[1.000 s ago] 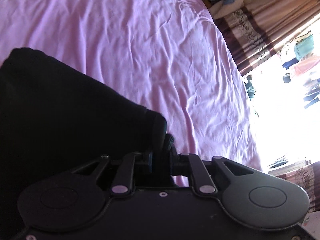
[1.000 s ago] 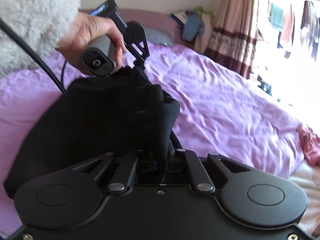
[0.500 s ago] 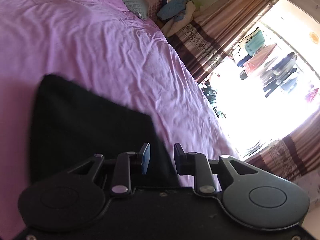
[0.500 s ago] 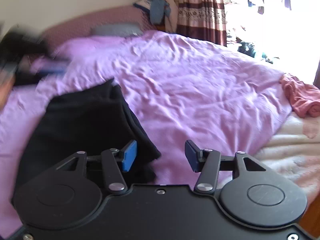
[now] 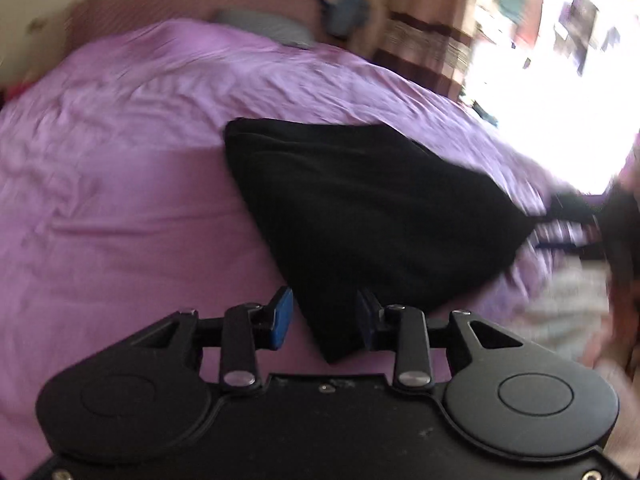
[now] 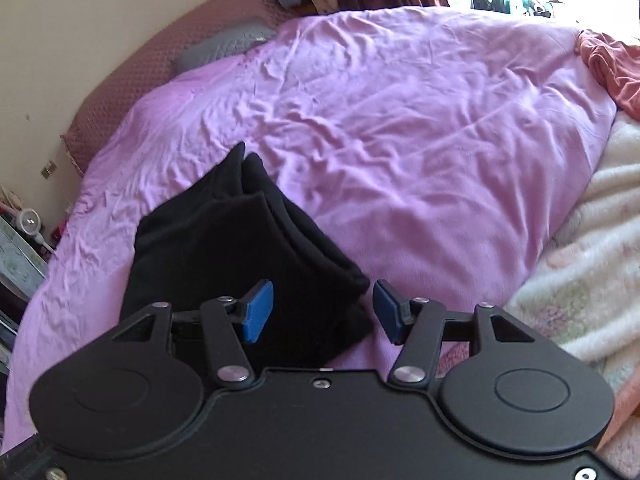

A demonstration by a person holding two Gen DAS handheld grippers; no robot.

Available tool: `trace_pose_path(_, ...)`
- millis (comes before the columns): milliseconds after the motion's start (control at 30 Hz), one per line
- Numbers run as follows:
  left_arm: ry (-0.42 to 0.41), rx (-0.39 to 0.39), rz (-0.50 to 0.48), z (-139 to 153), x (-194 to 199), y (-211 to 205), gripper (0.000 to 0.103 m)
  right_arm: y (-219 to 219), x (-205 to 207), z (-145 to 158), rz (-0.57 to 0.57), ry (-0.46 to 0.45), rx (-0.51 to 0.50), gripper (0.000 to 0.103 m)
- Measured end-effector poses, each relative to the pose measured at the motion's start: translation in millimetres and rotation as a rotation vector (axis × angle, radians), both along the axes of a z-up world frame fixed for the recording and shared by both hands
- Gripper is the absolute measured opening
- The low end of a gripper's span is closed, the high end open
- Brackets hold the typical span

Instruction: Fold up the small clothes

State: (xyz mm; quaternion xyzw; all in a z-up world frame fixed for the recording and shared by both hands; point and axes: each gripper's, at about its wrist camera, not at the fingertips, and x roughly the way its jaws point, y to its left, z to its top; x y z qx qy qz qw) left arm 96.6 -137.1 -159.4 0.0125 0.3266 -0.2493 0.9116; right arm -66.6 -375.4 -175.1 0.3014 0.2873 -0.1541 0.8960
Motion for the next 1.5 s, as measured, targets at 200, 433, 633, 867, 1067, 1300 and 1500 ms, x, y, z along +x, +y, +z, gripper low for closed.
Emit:
trace_pose_path(200, -0.045, 0.161, -0.101, -23, -1, -26, 0.031, 4, 2, -2, 0.016, 0.017, 0.05, 0.057)
trace_pose_path(433, -0.054, 0.292, -0.146, -35, -4, -38, 0.007, -4, 5, -10, 0.025, 0.017, 0.118, 0.057)
trace_pose_path(633, -0.069, 0.321, -0.145, -36, -3, -38, 0.006, -11, 12, -20, 0.004, 0.01, 0.148, 0.057)
trace_pose_path(867, -0.122, 0.273, -0.04, -16, -9, -18, 0.004, -4, 12, -3, 0.053, -0.041, 0.125, 0.01)
trace_pose_path(1067, -0.003, 0.289, -0.039, -45, -5, -16, 0.003, -2, 16, -29, 0.044, 0.068, 0.141, 0.012)
trace_pose_path(1300, 0.055, 0.125, -0.042, -24, -7, 12, 0.006, -25, -1, -15, 0.043, 0.019, 0.189, 0.047)
trace_pose_path(1500, 0.045, -0.168, 0.048, 19, 30, 49, 0.021, -44, 44, 41, 0.045, -0.108, -0.031, 0.066)
